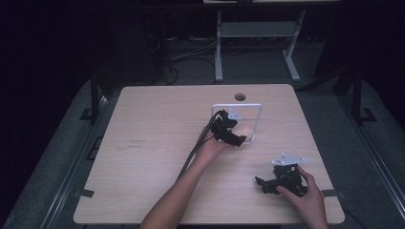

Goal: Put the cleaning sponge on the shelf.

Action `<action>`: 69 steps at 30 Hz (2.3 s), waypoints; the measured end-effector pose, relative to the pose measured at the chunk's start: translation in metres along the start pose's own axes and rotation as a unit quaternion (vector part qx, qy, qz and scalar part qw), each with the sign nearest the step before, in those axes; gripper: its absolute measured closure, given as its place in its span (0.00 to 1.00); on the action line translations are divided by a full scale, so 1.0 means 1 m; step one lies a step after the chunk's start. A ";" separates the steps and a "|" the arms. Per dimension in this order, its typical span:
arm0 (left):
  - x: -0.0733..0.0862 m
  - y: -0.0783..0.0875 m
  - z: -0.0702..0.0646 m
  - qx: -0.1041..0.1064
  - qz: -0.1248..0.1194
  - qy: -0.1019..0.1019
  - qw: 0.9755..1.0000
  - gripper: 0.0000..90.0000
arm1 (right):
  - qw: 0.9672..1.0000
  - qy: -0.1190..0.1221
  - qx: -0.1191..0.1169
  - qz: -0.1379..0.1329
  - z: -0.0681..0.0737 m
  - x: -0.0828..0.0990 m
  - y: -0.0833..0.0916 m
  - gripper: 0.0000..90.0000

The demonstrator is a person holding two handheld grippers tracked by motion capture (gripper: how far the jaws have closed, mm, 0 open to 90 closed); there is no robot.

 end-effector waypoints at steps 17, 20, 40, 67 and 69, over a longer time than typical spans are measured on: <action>0.005 0.033 -0.010 0.033 -0.028 0.006 0.999 0.89 | 1.000 0.000 0.001 0.001 0.000 0.000 0.000 0.00; 0.007 0.035 -0.018 0.051 -0.024 0.010 0.998 1.00 | 1.000 0.000 0.001 0.001 0.000 0.000 0.000 0.00; 0.028 0.009 -0.047 0.076 0.007 0.005 0.997 1.00 | 1.000 0.000 0.001 0.001 0.000 0.000 0.000 0.00; 0.051 0.007 -0.001 0.021 0.034 0.021 0.999 1.00 | 1.000 0.001 0.002 0.002 0.000 0.000 0.000 0.00; 0.053 0.008 0.002 0.016 0.036 0.016 0.999 1.00 | 1.000 0.001 0.002 0.002 0.000 0.000 0.000 0.00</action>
Point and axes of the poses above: each handheld gripper's, and its own axes: y roughly backward along the jaws, x roughly out of its underside, z roughly to its left, the point moved 9 cm from there along -y, roughly forward along the jaws, and after that the axes turned 14 degrees about -x, right-handed, at the moved point
